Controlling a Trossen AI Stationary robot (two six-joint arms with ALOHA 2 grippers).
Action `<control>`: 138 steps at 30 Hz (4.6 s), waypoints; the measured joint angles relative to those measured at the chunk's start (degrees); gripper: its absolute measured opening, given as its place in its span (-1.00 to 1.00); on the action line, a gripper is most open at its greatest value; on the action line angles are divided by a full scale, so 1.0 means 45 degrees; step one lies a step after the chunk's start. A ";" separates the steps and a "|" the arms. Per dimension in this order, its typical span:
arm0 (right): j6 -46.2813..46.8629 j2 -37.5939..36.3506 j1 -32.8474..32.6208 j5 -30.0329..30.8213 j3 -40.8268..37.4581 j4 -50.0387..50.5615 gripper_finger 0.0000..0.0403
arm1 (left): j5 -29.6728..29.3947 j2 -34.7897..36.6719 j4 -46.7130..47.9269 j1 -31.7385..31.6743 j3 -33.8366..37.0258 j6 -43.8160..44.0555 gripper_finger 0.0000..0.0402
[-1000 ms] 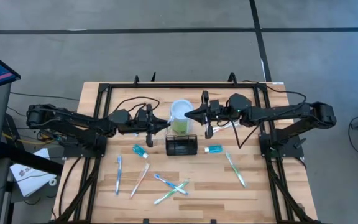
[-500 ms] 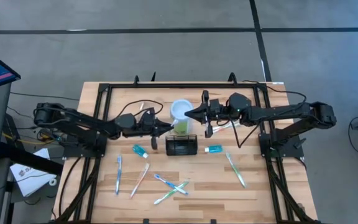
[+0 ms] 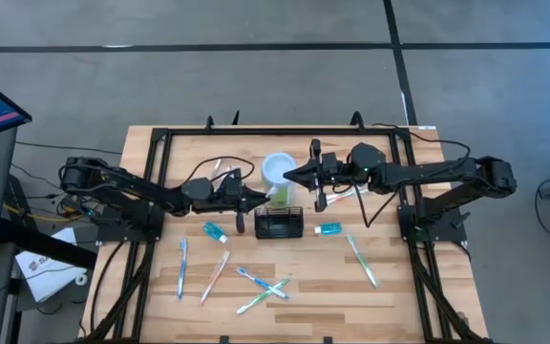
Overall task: Pick & Place toothbrushing station
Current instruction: Put the right violet toothbrush into the wire organizer, then put the violet toothbrush into the wire organizer
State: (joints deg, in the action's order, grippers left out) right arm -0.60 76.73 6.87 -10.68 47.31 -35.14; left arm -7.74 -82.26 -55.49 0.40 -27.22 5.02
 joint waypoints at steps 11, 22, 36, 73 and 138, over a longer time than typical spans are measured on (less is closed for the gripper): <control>-0.0209 0.0005 0.0000 0.0000 0.0000 0.0000 -1.00 | -0.0762 0.0000 -0.1992 0.0424 0.1221 -0.0011 -0.94; -0.0298 0.0005 -0.0010 0.0005 0.0000 0.0000 -1.00 | -0.1123 -0.0604 -0.2398 0.0419 0.1267 -0.0099 -0.94; -0.0340 0.0005 -0.0010 0.0005 0.0000 0.0044 -1.00 | -0.1290 -0.3319 -0.4906 0.0419 0.1267 -0.0032 -0.94; -0.0534 0.0005 -0.0019 0.0005 0.0000 0.0097 -1.00 | -0.1398 -0.3599 -0.4748 0.0419 0.1719 0.0363 -0.74; -0.0641 0.0005 -0.0023 0.0005 -0.0005 0.0531 -1.00 | -0.4929 0.3798 0.8211 -0.3613 0.3113 0.4005 -0.37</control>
State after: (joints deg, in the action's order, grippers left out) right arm -3.49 76.75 6.77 -10.66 47.29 -32.75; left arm -29.91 -65.17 -18.54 -15.86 -13.21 23.04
